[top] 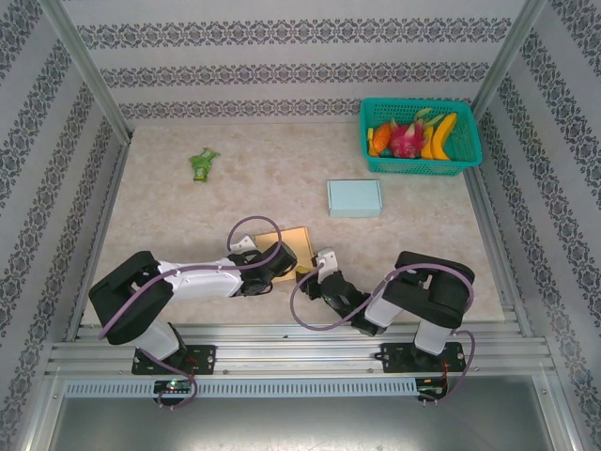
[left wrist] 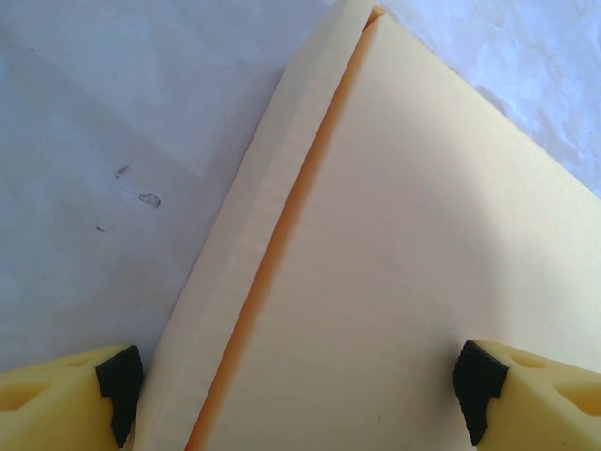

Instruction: Fold the paper box

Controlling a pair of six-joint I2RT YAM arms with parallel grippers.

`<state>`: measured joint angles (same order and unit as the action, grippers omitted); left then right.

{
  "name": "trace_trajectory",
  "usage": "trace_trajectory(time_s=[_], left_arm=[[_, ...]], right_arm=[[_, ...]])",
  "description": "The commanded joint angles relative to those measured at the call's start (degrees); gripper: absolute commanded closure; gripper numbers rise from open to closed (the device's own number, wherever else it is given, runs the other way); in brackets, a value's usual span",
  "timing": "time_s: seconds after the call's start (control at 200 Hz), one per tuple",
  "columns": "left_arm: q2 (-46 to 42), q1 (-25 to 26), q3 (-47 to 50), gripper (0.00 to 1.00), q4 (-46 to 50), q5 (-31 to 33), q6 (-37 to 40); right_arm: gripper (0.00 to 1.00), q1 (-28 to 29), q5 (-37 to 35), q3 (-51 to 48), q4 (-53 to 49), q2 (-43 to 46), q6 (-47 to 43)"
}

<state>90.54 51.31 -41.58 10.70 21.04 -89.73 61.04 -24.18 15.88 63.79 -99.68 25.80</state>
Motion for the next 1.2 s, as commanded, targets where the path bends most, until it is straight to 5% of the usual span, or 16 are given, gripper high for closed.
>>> trace_trajectory(time_s=[0.0,0.465,0.659,1.194], left_arm=[[6.5,-0.2,4.1,0.12,5.6,-12.4,4.9],[8.0,-0.4,3.5,0.12,5.2,-13.0,5.5],[8.4,-0.5,3.1,0.12,5.2,-13.5,5.9],[9.1,-0.5,2.0,0.12,5.6,-14.4,7.3]], right_arm=[[0.47,0.1,12.3,0.6,-5.8,2.9,6.0],[0.43,-4.5,15.6,0.8,-14.4,8.0,11.6],[0.50,-4.5,12.2,1.7,-18.1,7.3,7.4],[0.48,-4.5,7.8,3.0,-16.5,0.4,-1.5]])
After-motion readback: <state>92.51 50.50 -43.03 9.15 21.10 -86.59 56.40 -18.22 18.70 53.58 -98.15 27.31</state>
